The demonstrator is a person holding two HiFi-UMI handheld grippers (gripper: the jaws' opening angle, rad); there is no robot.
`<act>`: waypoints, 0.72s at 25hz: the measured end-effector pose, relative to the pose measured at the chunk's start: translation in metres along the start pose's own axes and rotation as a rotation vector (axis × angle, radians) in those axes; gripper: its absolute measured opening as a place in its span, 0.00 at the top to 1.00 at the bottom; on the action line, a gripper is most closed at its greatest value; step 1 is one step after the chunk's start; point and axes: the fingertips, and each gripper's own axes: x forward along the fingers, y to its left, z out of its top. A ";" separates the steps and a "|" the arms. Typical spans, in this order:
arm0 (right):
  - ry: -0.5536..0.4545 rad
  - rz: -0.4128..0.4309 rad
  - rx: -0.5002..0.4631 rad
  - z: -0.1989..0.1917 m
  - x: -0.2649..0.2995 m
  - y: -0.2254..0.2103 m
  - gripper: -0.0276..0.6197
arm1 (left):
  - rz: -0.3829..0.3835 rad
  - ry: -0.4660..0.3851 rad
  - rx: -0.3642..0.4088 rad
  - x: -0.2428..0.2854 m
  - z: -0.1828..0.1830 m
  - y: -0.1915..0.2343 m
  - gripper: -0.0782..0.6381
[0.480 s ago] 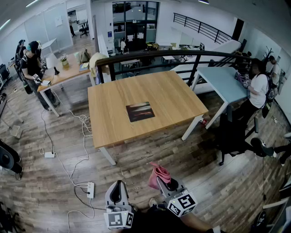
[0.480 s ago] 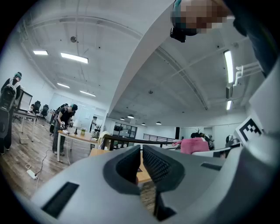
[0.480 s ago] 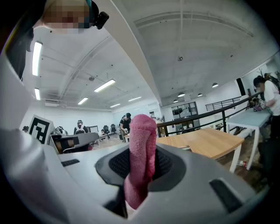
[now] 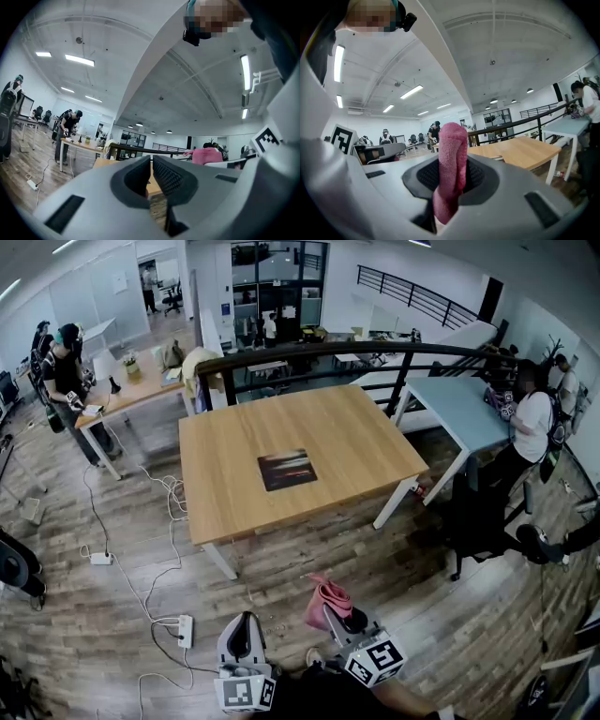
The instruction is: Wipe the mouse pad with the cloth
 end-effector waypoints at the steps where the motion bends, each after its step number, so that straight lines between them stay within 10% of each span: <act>1: -0.002 -0.002 0.011 -0.001 0.000 -0.002 0.82 | 0.000 0.000 -0.001 0.001 -0.001 -0.001 0.85; 18: 0.003 0.047 0.034 -0.002 -0.009 -0.059 0.82 | 0.056 0.002 0.001 0.031 -0.017 -0.044 0.85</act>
